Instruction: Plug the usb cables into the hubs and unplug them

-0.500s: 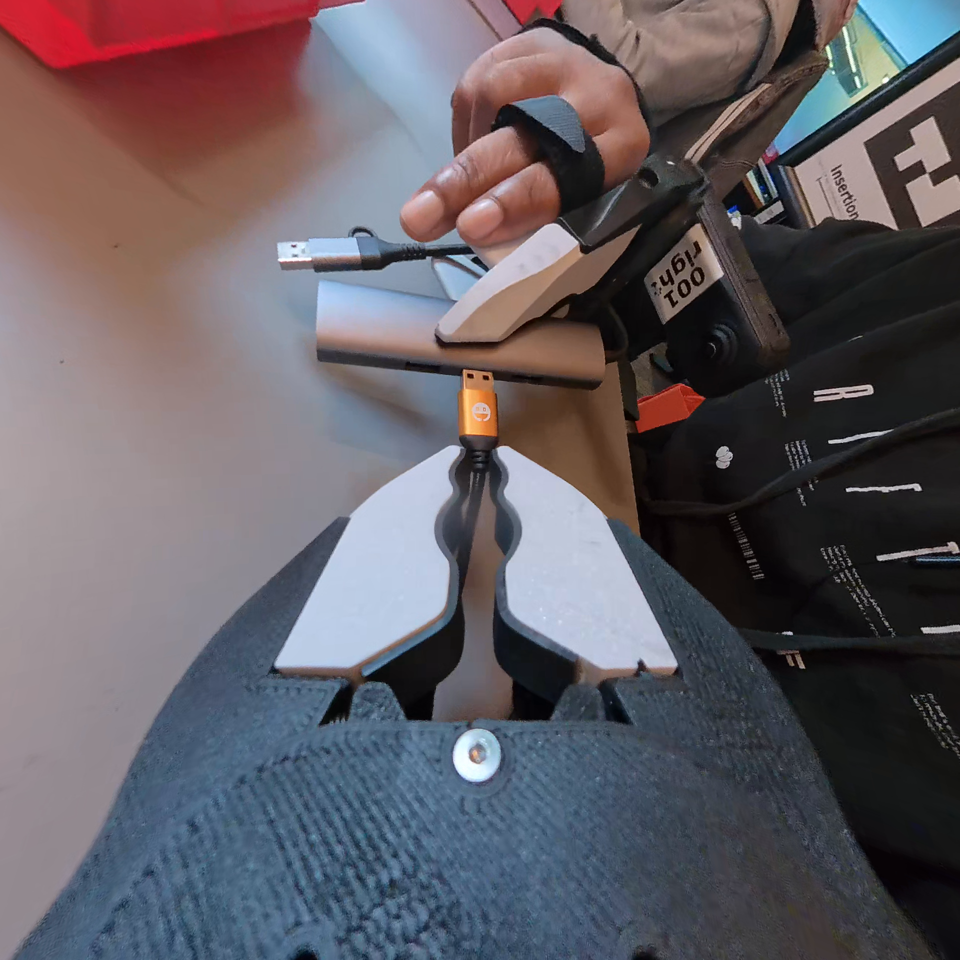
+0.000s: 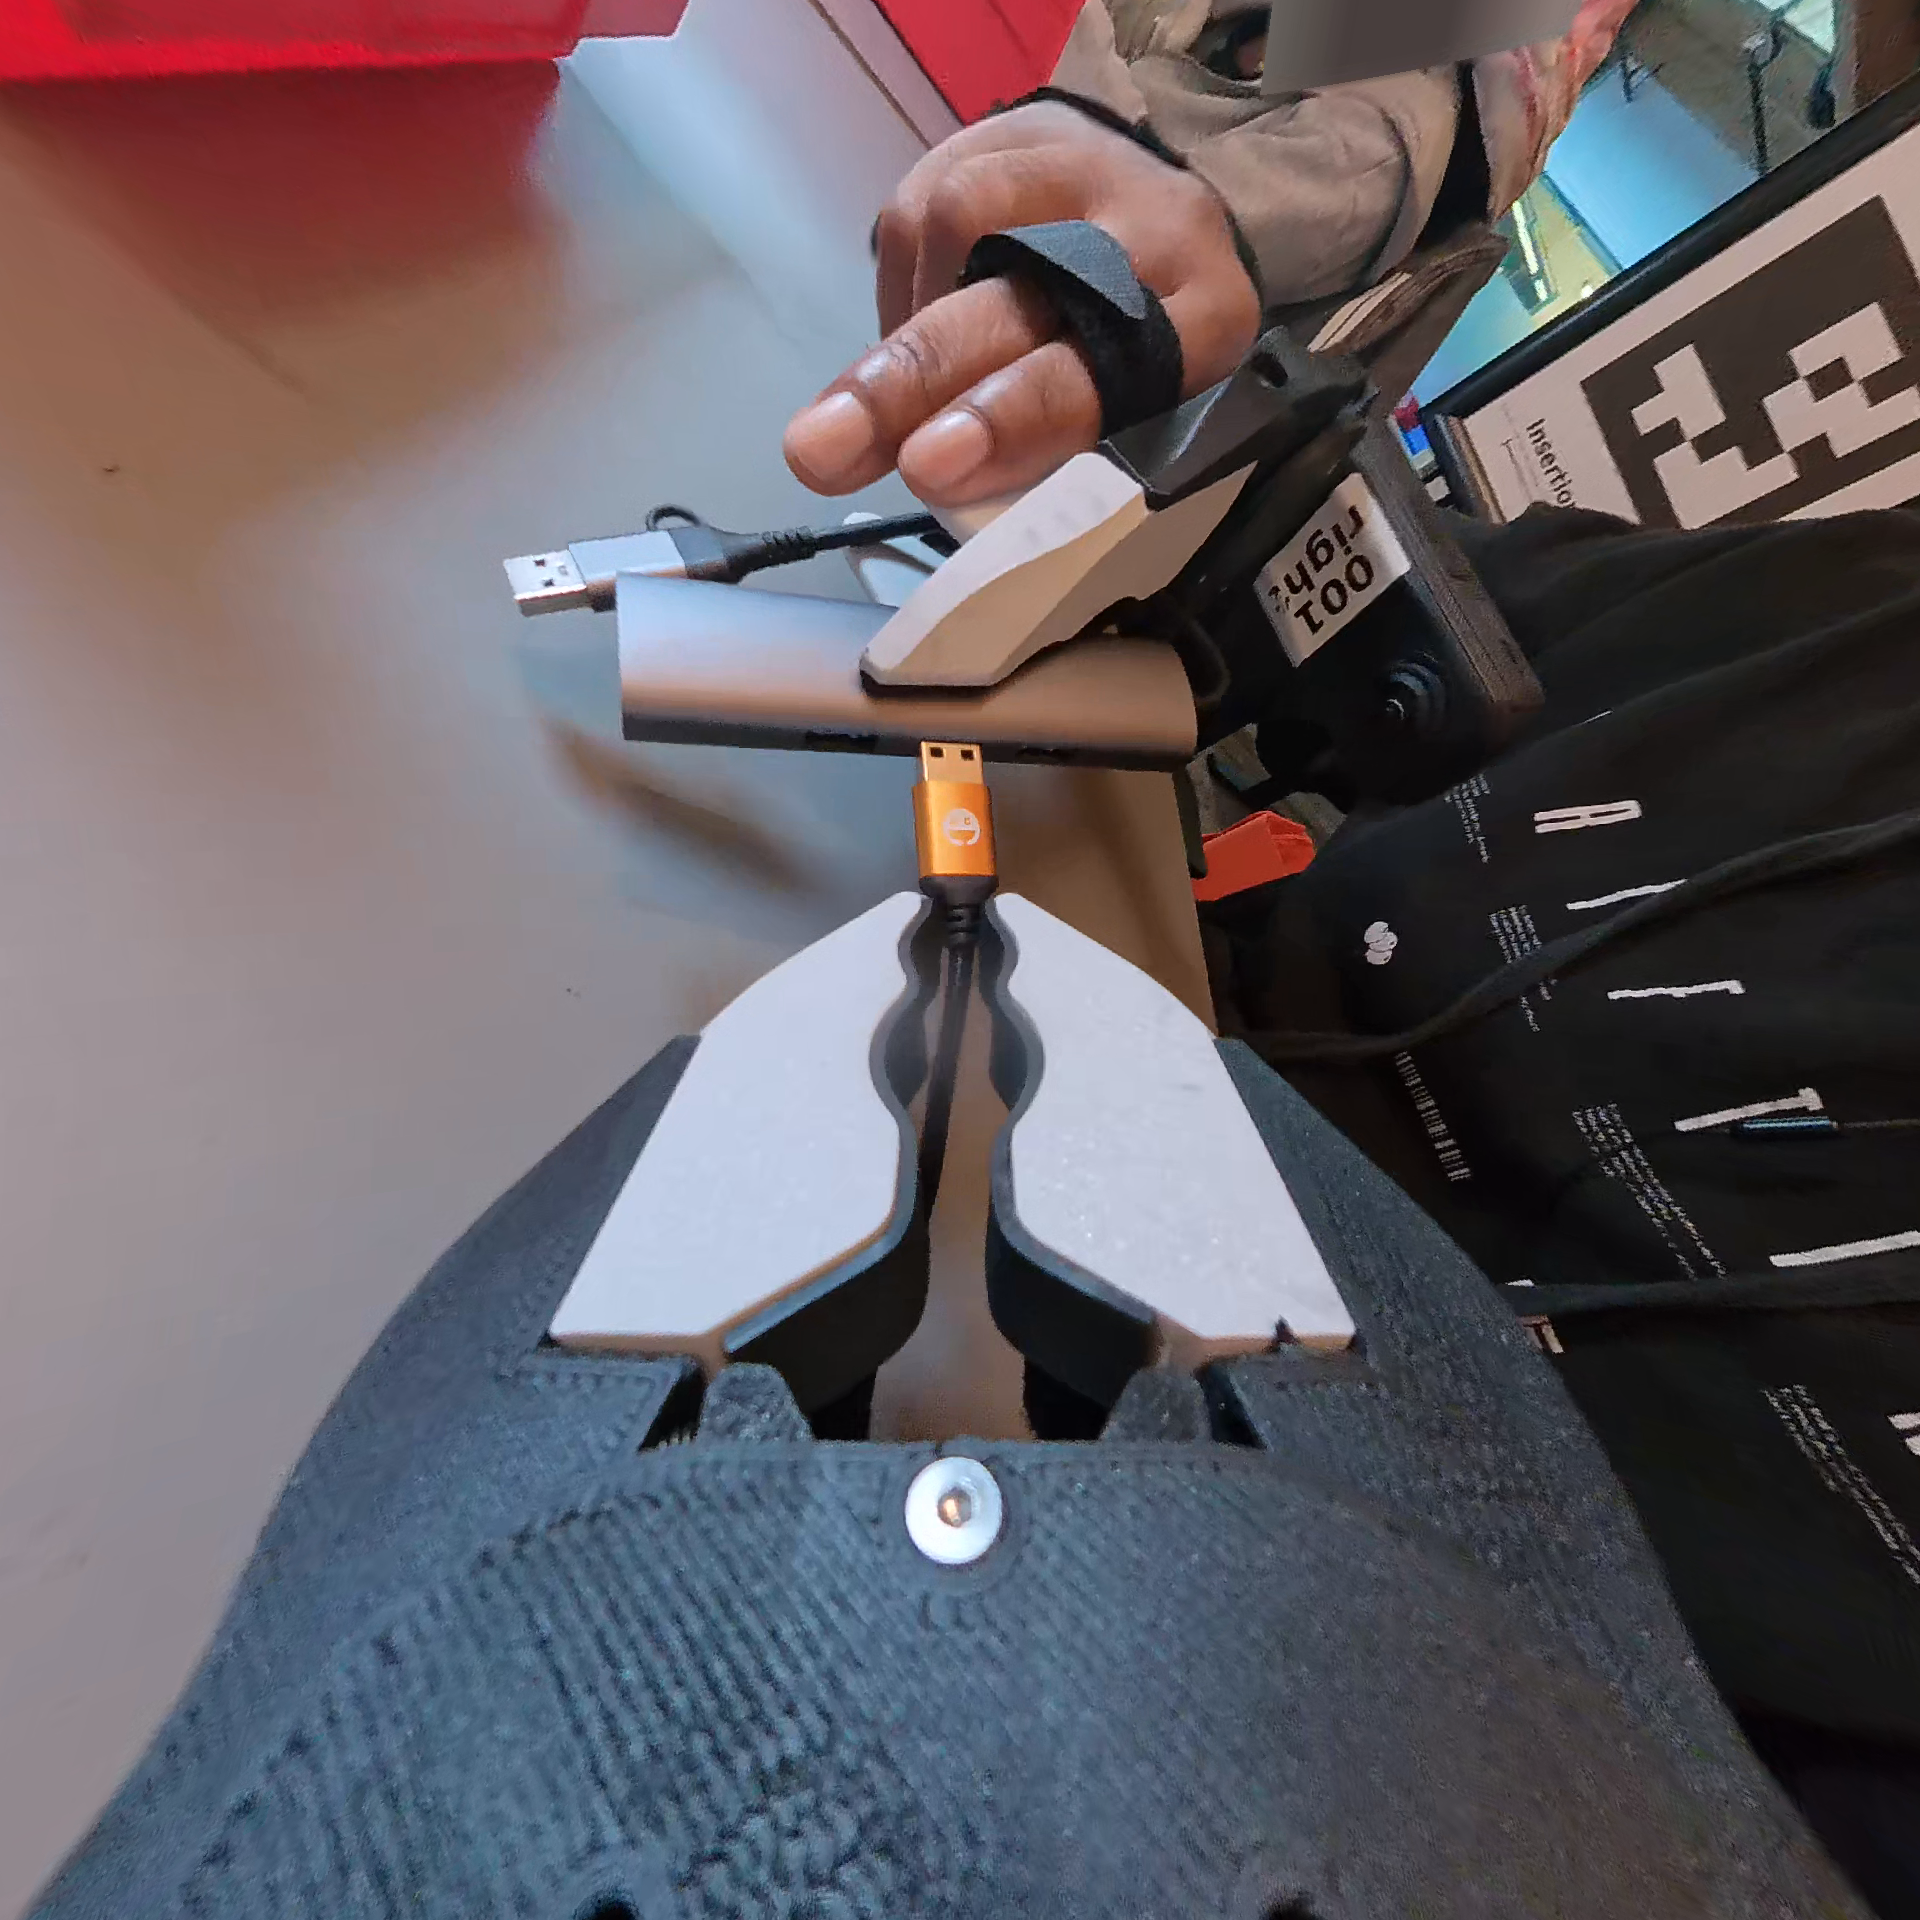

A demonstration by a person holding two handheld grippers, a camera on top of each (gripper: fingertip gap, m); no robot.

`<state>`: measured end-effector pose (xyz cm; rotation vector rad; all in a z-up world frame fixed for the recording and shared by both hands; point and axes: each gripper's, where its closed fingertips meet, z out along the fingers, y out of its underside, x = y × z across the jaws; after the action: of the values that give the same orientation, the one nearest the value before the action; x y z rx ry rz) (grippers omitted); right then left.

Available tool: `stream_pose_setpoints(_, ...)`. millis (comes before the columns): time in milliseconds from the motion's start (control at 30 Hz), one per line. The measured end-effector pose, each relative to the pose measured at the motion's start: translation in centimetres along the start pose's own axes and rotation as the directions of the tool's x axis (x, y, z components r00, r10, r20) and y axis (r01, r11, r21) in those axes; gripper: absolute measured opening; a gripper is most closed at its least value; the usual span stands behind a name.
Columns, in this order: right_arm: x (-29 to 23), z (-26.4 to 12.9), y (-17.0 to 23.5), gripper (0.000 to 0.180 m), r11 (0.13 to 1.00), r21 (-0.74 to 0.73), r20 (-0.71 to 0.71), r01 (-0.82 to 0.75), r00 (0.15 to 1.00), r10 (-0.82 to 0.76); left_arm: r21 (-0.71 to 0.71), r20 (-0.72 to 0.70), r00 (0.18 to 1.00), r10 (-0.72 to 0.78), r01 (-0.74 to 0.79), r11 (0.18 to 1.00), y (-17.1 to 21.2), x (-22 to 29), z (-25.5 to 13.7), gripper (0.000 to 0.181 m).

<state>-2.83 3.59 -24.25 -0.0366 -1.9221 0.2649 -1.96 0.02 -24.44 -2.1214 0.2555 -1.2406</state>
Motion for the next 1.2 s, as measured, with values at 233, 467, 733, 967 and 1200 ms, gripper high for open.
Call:
stream_pose_setpoints(233,-0.8,0.5,1.0,0.018,0.997,-0.064,0.022,0.042,0.999,-0.041,0.028,0.051,0.998,-0.028,0.027,0.999,-0.4,-0.8,0.0,0.007)
stream_pose_setpoints(467,-0.5,0.4,0.7,0.017,0.997,-0.070,0.017,0.016,1.000,-0.014,0.040,0.067,0.997,-0.033,0.030,0.999,-0.5,-0.9,0.6,0.007)
stream_pose_setpoints(733,0.4,0.7,1.9,0.018,0.993,-0.084,-0.035,-0.088,0.996,0.085,0.101,0.164,0.982,0.089,-0.107,0.989,-2.3,-1.1,-0.3,0.008)
stream_pose_setpoints(967,3.5,-1.0,5.0,0.018,0.939,-0.076,-0.137,-0.335,0.937,0.323,0.176,0.644,0.728,0.235,-0.440,0.880,-7.6,0.6,-12.4,0.023)
stream_pose_setpoints(1200,4.6,-1.7,6.2,0.018,0.913,-0.066,-0.184,-0.403,0.904,0.386,-0.406,0.820,0.338,0.461,-0.224,0.886,-2.1,-8.2,-24.9,0.025)
